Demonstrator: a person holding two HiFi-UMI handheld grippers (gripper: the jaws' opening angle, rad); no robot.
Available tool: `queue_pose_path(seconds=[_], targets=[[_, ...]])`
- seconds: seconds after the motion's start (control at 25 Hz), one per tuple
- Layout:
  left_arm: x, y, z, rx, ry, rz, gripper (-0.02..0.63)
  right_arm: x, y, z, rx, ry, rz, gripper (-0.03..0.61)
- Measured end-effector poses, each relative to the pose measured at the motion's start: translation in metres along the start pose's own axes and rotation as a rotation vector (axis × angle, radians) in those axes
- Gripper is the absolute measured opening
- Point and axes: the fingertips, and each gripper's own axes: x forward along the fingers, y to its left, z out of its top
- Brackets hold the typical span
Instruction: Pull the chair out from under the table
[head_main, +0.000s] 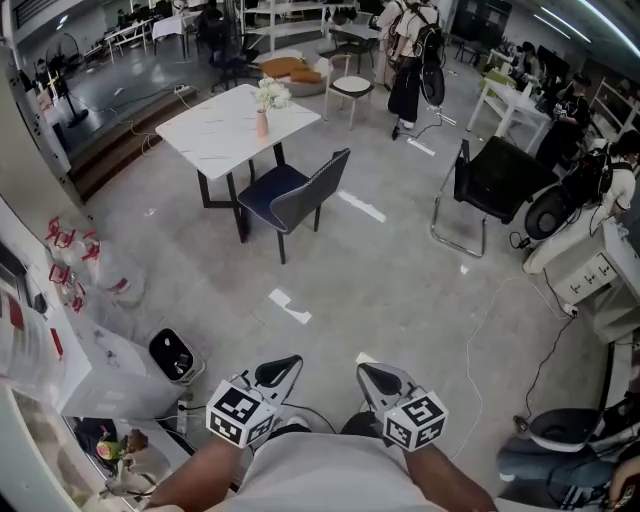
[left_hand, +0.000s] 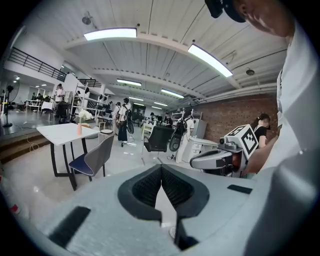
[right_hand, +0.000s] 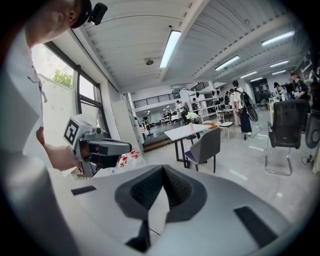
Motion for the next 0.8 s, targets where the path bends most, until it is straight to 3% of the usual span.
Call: queue_pose_path(seconds=[0.4, 0.6, 0.8], targets=[[0.029, 0.011, 0.001, -0.017, -0.004, -0.026, 0.009, 0.009, -0.028, 0.010, 0.002, 0.001, -0.026, 0.006], [0.067, 0.026, 0.017, -0.008, 0.013, -0.021, 0.008, 0.032, -0.071, 0.025, 0.019, 0.001, -0.013, 0.006], [0.119, 0.057, 0.053, 0.008, 0.006, 0.012, 0.009, 0.067, -0.124, 0.067, 0.005, -0.027, 0.025, 0.006]])
